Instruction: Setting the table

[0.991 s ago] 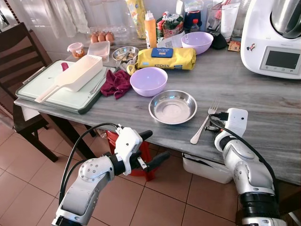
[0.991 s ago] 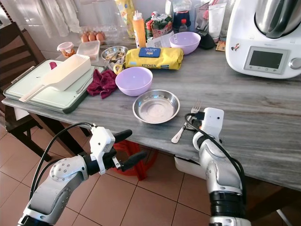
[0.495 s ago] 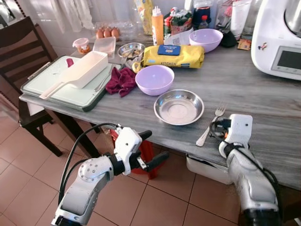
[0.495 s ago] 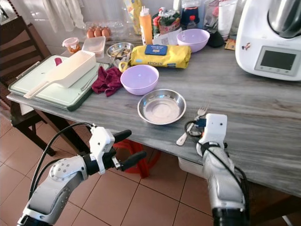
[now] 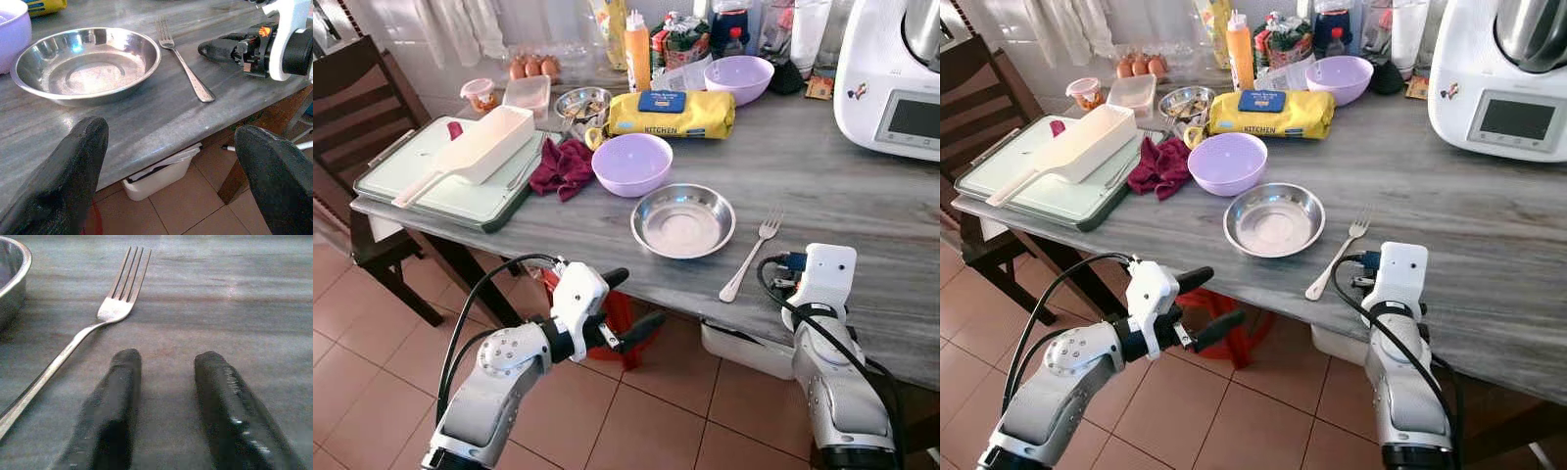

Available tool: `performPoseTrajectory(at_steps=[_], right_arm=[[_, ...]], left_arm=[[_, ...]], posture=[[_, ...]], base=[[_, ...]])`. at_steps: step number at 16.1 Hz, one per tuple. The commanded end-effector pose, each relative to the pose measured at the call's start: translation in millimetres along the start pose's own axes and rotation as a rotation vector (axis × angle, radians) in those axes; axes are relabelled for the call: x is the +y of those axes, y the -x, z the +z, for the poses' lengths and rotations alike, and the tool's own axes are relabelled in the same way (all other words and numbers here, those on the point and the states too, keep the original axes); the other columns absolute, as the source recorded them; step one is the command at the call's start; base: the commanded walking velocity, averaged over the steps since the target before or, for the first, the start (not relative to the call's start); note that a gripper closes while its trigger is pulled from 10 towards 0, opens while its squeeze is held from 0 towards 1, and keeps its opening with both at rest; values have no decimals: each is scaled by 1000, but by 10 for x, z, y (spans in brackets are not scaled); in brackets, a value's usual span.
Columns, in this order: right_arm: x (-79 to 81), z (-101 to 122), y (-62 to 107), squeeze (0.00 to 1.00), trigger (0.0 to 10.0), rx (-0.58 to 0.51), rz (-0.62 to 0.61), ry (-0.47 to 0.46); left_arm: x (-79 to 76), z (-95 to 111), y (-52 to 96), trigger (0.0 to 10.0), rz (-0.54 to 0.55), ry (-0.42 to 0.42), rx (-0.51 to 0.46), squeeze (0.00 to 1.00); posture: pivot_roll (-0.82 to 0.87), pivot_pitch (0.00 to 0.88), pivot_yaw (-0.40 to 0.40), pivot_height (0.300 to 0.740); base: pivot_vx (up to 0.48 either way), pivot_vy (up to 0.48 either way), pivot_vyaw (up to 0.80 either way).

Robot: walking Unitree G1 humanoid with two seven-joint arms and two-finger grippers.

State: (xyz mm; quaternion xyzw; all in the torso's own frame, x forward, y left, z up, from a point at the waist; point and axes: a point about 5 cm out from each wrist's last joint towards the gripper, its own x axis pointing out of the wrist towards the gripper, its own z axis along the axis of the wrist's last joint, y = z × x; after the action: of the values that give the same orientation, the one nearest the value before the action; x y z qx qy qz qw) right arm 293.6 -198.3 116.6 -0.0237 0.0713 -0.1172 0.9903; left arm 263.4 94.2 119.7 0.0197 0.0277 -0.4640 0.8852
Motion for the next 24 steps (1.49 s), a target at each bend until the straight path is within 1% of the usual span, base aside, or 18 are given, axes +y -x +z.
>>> performPoseTrajectory(at_steps=[1, 5, 7, 9, 12, 15, 16, 17, 18, 20, 22, 24], right_arm=[[2, 37, 30, 1000, 10000, -25, -7, -7], [-52, 76, 64, 1000, 10000, -54, -55, -2], [-178, 87, 55, 1000, 10000, -43, -135, 17], [-268, 119, 22, 1000, 10000, -39, -180, 40], [-326, 155, -48, 1000, 10000, -20, -206, 53], [-254, 158, -174, 1000, 10000, 16, -152, 55], [-202, 144, -243, 1000, 10000, 45, -122, 46], [-174, 130, -280, 1000, 10000, 68, -103, 59], [-155, 127, -311, 1000, 10000, 81, -93, 58], [-128, 133, -370, 1000, 10000, 99, -74, 68], [-97, 142, -435, 1000, 10000, 120, -38, 77], [-98, 130, -452, 1000, 10000, 129, -27, 87]], left_arm=[[42, 27, 22, 10000, 17, -16, -1, 0], [69, 28, 13, 10000, 32, -13, -8, 0], [81, 33, 9, 10000, 42, -16, -12, 0], [65, 34, 8, 10000, 42, -13, -15, 0], [61, 29, 8, 10000, 42, -15, -13, 0], [61, 46, 6, 10000, 51, -20, -17, 0], [48, 67, 10, 10000, 59, 7, -30, 0], [46, 86, 18, 10000, 63, 30, -38, 0], [43, 109, 33, 10000, 62, 41, -41, 0], [31, 140, 77, 10000, 59, 38, -42, 0], [7, 125, 149, 10000, 70, 43, -24, 0], [-2, 112, 185, 10000, 78, 48, -13, 0]], posture=[[-134, 104, 144, 740], [-136, 97, 140, 740], [-137, 97, 139, 740], [-138, 100, 140, 740], [-135, 99, 141, 740], [-129, 107, 142, 740], [-125, 114, 140, 740], [-120, 121, 138, 740], [-111, 129, 135, 740], [-94, 145, 128, 740], [-70, 159, 122, 740], [-59, 162, 118, 740]], base=[[0, 0, 0], [0, 0, 0], [0, 0, 0], [0, 0, 0], [0, 0, 0], [0, 0, 0], [0, 0, 0], [0, 0, 0], [0, 0, 0], [0, 0, 0], [0, 0, 0], [0, 0, 0]])
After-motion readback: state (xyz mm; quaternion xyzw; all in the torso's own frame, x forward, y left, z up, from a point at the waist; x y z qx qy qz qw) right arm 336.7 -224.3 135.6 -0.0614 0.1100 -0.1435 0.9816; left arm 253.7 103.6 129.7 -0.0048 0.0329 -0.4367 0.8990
